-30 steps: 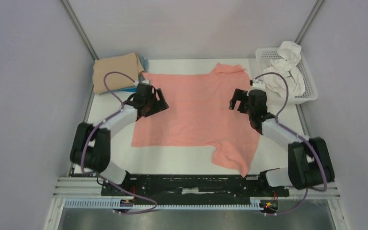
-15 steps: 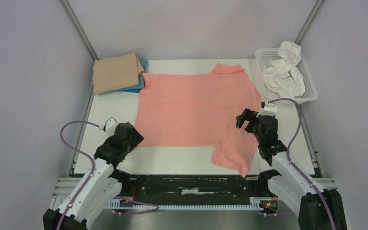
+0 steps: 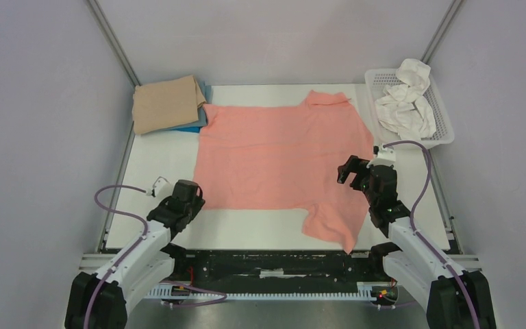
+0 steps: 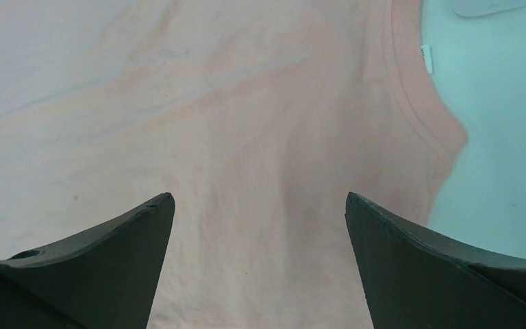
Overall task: Fold and stack the t-shirts
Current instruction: Grab the side of the flattened tshirt closest away from the robot with both arms, then fold the flattened tshirt in 1/3 of the way
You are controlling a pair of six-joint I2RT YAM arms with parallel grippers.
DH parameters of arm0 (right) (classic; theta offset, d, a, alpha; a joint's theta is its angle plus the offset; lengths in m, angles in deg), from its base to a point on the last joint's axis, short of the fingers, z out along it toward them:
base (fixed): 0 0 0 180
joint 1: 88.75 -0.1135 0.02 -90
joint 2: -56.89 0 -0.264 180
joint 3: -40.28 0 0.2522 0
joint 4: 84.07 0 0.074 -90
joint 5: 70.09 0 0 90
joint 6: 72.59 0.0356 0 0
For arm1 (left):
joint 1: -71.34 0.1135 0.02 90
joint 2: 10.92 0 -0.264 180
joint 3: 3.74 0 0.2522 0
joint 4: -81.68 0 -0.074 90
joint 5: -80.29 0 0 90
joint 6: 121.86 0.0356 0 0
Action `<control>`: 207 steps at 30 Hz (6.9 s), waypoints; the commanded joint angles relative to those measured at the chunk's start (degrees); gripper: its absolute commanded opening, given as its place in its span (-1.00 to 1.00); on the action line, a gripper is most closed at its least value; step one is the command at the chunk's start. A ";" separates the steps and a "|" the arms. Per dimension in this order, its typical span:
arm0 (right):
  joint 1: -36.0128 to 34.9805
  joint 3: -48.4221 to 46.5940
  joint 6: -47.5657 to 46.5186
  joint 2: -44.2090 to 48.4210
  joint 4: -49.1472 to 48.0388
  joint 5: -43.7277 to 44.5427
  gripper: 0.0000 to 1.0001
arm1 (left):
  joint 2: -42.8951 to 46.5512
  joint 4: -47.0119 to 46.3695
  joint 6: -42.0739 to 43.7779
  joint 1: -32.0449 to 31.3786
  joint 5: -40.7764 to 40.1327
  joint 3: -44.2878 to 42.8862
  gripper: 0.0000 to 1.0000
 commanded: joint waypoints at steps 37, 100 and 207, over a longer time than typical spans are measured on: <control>-25.83 -11.61 -2.52 -1.53 40.65 -2.41 0.96 | -5.08 -8.29 1.45 0.25 -5.93 -1.61 -0.95; -50.43 -18.87 12.10 5.21 42.70 46.02 -1.00 | 2.27 -4.68 2.04 0.39 -2.33 -7.35 -0.95; -17.06 -1.64 0.65 -23.59 4.35 1.08 0.96 | -25.50 -19.89 9.49 -3.51 29.58 -4.31 0.63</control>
